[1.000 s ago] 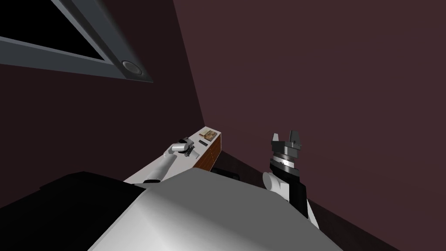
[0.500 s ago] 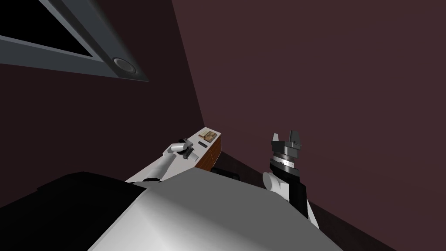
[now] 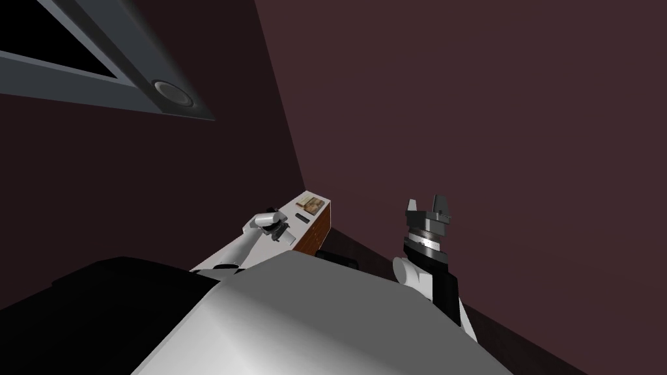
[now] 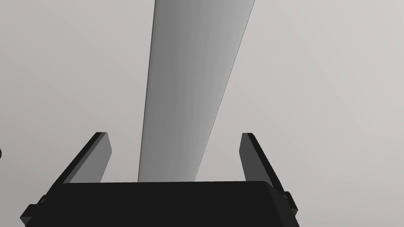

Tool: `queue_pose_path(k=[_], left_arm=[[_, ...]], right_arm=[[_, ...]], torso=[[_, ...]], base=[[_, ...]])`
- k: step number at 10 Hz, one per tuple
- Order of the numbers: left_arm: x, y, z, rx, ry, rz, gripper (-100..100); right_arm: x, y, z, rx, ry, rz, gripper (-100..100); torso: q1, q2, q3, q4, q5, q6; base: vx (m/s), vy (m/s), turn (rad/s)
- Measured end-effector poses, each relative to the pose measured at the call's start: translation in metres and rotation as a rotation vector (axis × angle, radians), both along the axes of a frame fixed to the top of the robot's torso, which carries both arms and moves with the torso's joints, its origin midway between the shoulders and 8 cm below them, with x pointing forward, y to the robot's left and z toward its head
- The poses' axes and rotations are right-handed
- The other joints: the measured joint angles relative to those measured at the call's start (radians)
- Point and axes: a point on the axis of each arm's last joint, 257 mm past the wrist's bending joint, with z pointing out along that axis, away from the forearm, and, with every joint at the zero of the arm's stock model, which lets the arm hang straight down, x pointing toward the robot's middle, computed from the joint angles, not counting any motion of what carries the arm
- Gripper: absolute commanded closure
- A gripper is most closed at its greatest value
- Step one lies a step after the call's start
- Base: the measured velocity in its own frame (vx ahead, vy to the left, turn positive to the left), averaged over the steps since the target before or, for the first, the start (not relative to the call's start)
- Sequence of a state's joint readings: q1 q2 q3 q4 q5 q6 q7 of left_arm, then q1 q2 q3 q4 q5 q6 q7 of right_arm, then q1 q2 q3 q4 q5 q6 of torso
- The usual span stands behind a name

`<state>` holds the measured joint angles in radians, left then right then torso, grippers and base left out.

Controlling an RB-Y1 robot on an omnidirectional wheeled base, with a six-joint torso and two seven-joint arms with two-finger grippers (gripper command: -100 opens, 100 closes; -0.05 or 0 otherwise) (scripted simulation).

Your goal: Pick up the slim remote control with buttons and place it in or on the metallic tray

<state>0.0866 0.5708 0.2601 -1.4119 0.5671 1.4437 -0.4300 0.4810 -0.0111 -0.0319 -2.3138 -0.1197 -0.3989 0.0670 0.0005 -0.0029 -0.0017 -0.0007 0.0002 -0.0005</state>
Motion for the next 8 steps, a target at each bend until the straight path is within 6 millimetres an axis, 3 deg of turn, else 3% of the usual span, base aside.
queue_pose_path(k=[1,2,3,6,7,8], left_arm=[[-0.004,-0.001,0.0,-0.011,0.017,-0.002,-100],[-0.005,-0.001,0.0,-0.012,0.021,-0.003,0],[-0.005,-0.001,0.0,-0.012,0.021,-0.003,-100],[-0.006,-0.005,-0.016,-0.013,0.021,0.006,-100],[-0.006,-0.005,-0.017,-0.012,0.02,0.006,100],[-0.007,-0.005,-0.017,-0.012,0.022,0.007,100]], right_arm=[[0.0,0.0,0.0,0.0,0.0,0.0,0],[0.0,0.0,0.0,0.0,0.0,0.0,0],[0.0,0.0,0.0,0.0,0.0,0.0,0],[0.0,0.0,0.0,0.0,0.0,0.0,0],[0.0,0.0,0.0,0.0,0.0,0.0,0],[0.0,0.0,0.0,0.0,0.0,0.0,0]], torso=[[0.0,0.0,0.0,0.0,0.0,0.0],[0.0,0.002,0.001,0.0,0.0,0.0],[0.0,0.003,0.002,0.001,0.0,0.0],[0.002,0.003,0.002,0.001,0.0,0.0],[0.001,0.004,0.002,0.001,0.0,0.0],[0.0,0.003,0.002,0.001,0.0,0.001]], base=[[0.016,0.006,-0.002],[0.0,0.0,0.0],[-0.002,0.014,-0.034],[-0.002,0.027,-0.025],[0.0,0.0,0.0],[0.0,0.0,0.0]])
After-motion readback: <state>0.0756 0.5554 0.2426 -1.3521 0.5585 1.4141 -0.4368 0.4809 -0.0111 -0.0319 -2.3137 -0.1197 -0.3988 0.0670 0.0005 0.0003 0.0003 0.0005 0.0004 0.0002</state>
